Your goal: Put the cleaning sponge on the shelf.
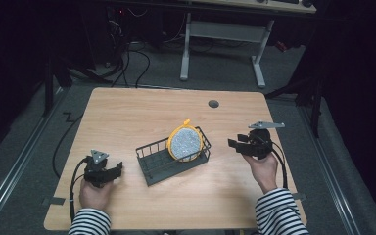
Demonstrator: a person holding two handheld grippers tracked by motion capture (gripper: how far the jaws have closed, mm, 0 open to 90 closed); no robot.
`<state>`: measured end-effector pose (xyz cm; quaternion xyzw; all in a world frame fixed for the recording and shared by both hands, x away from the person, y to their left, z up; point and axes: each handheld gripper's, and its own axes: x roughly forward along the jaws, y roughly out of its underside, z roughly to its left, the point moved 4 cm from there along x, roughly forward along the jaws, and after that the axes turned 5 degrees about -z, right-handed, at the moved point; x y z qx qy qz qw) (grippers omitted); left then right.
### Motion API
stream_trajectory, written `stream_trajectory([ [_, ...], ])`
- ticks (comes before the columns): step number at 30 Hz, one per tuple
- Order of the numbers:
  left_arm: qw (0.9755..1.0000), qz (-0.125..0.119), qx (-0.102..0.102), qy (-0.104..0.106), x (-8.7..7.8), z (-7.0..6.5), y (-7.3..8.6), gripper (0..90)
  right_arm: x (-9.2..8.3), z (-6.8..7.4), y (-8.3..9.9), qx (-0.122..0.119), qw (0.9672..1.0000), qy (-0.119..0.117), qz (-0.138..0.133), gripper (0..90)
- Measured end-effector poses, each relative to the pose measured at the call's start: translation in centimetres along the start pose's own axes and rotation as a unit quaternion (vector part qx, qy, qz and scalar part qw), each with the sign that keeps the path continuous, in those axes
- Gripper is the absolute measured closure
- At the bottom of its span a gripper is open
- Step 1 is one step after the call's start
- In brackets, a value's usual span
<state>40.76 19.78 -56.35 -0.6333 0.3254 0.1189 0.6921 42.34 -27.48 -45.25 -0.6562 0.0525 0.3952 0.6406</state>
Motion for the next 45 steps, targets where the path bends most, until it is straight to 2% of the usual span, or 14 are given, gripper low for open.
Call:
stream_trajectory([
  [8,1.0,0.0,0.0,0.0,0.0,0.0,0.0,31.6,-0.9,-1.0,1.7,0.02,0.9998,0.004,-0.009,49.8],
  [12,1.0,0.0,0.0,0.0,0.0,0.0,0.0,31.6,-1.3,-1.3,2.5,0.023,0.9997,0.009,-0.01,49.8],
  [14,1.0,0.0,0.0,0.0,0.0,0.0,0.0,31.6,-1.6,-1.8,3.3,0.034,0.9993,0.012,-0.009,49.6],
  [19,1.0,0.0,0.0,0.0,0.0,0.0,0.0,31.6,-1.8,-2.4,4.5,0.034,0.9991,0.02,-0.013,51.6],
  [27,1.0,0.0,0.0,0.0,0.0,0.0,0.0,31.6,-2.0,-3.3,6.9,0.053,0.9982,0.027,-0.011,50.8],
  [28,1.0,0.0,0.0,0.0,0.0,0.0,0.0,31.6,-1.9,-3.4,7.8,0.06,0.9977,0.029,-0.011,50.3],
  [30,1.0,0.0,0.0,0.0,0.0,0.0,0.0,31.6,-1.9,-3.4,8.0,0.062,0.9976,0.029,-0.012,50.3],
  [31,1.0,0.0,0.0,0.0,0.0,0.0,0.0,31.6,-1.8,-3.5,8.8,0.074,0.9969,0.025,-0.012,49.9],
  [32,1.0,0.0,0.0,0.0,0.0,0.0,0.0,31.6,-1.8,-3.5,8.8,0.074,0.9969,0.025,-0.012,49.9],
  [33,1.0,0.0,0.0,0.0,0.0,0.0,0.0,31.6,-1.7,-3.7,9.7,0.089,0.9956,0.026,-0.013,49.9],
  [35,1.0,0.0,0.0,0.0,0.0,0.0,0.0,31.6,-1.6,-3.9,10.4,0.098,0.9947,0.028,-0.012,49.3],
  [40,1.0,0.0,0.0,0.0,0.0,0.0,0.0,31.6,-1.4,-4.0,11.4,0.094,0.9944,0.047,-0.007,47.2],
  [42,1.0,0.0,0.0,0.0,0.0,0.0,0.0,31.3,-1.1,-4.0,12.1,0.085,0.9941,0.067,-0.005,44.5],
  [45,1.0,0.0,0.001,0.001,0.0,0.0,0.0,31.1,-0.9,-4.0,12.5,0.077,0.994,0.078,0.002,43.5],
])
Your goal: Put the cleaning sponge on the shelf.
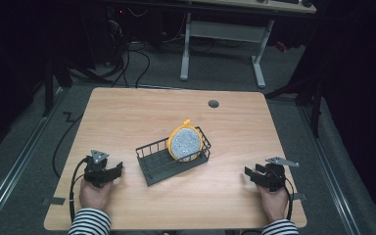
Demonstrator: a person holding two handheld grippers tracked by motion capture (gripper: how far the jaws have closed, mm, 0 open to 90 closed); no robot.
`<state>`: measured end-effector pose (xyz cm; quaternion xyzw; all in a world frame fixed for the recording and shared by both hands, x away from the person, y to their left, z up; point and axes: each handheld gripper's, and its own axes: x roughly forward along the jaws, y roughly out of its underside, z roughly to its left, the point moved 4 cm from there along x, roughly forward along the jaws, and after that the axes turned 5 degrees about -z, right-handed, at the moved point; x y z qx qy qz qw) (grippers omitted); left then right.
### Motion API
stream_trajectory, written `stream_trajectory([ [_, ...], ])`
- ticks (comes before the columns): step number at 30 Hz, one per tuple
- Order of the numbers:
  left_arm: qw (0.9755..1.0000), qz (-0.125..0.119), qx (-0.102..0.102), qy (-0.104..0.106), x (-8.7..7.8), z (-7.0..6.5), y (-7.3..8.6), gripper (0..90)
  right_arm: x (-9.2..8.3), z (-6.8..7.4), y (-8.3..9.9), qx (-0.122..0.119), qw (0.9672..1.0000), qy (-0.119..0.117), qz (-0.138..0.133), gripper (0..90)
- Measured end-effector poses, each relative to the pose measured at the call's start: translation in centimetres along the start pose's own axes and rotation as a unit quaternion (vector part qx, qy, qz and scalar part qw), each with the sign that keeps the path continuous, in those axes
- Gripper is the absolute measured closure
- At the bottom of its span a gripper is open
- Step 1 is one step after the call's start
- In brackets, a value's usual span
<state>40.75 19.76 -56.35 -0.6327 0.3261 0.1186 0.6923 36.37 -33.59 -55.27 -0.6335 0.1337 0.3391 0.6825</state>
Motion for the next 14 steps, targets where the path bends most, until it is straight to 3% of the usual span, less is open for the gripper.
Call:
stream_trajectory([
  [3,1.0,0.0,0.0,0.0,0.0,0.0,0.0,31.1,0.1,0.1,0.3,-0.018,0.9997,0.015,-0.009,43.0],
  [8,1.0,0.0,0.0,0.001,0.0,0.0,0.0,31.0,0.4,1.1,0.5,-0.078,0.9957,0.049,-0.001,39.0],
  [14,1.0,0.0,0.0,0.001,0.0,0.0,0.0,30.9,0.4,1.1,0.5,-0.078,0.9959,0.045,0.0,38.6],
])
